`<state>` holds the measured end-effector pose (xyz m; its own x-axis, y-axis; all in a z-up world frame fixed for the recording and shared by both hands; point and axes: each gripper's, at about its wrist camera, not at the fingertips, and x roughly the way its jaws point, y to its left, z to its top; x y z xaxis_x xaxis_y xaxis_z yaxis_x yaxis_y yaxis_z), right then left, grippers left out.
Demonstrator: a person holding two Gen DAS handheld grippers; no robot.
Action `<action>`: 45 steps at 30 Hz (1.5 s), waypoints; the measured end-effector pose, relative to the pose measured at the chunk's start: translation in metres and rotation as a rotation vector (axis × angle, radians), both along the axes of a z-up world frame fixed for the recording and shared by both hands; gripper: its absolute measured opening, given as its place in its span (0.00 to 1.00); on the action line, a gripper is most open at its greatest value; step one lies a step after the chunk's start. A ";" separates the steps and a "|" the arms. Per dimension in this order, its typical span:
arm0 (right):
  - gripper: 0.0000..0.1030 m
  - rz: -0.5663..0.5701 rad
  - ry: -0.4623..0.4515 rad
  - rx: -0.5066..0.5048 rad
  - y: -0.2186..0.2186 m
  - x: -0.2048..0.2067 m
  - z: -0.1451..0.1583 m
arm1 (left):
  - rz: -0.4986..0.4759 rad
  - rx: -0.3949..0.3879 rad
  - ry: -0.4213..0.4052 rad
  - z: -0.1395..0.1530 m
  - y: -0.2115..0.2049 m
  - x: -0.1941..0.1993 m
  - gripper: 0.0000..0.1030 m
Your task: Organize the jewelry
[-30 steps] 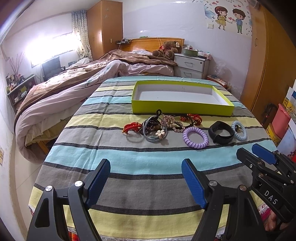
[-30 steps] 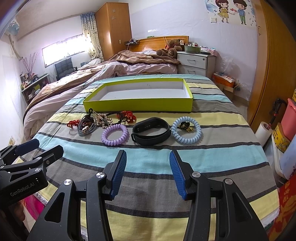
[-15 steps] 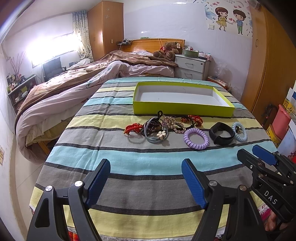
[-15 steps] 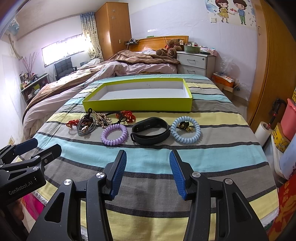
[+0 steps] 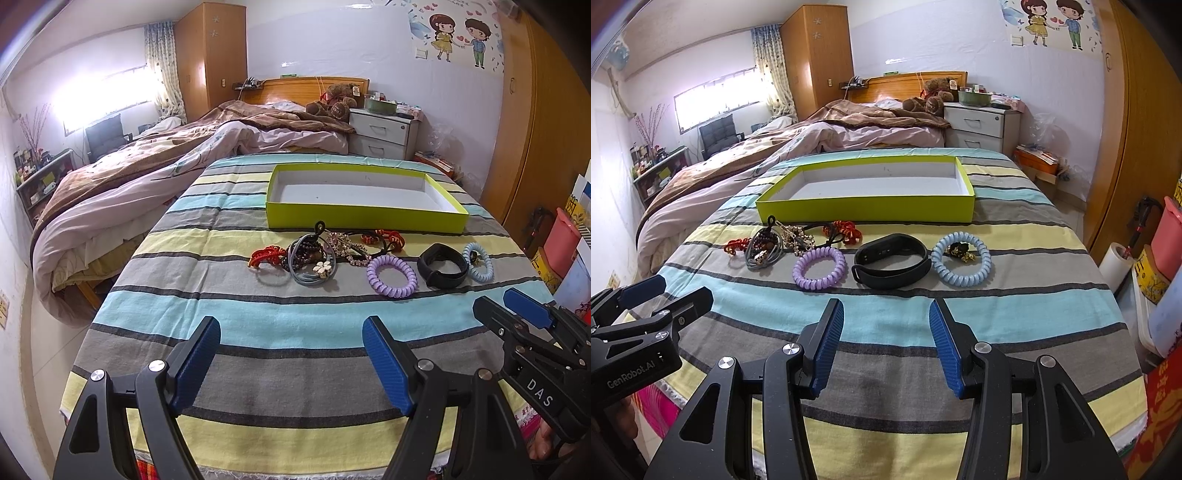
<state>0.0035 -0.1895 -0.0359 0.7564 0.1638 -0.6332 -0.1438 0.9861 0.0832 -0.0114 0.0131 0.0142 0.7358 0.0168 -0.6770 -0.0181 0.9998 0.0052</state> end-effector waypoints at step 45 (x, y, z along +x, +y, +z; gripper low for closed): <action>0.16 0.245 0.202 -0.165 -0.005 0.114 -0.012 | -0.038 -0.133 0.086 -0.005 0.076 0.082 0.76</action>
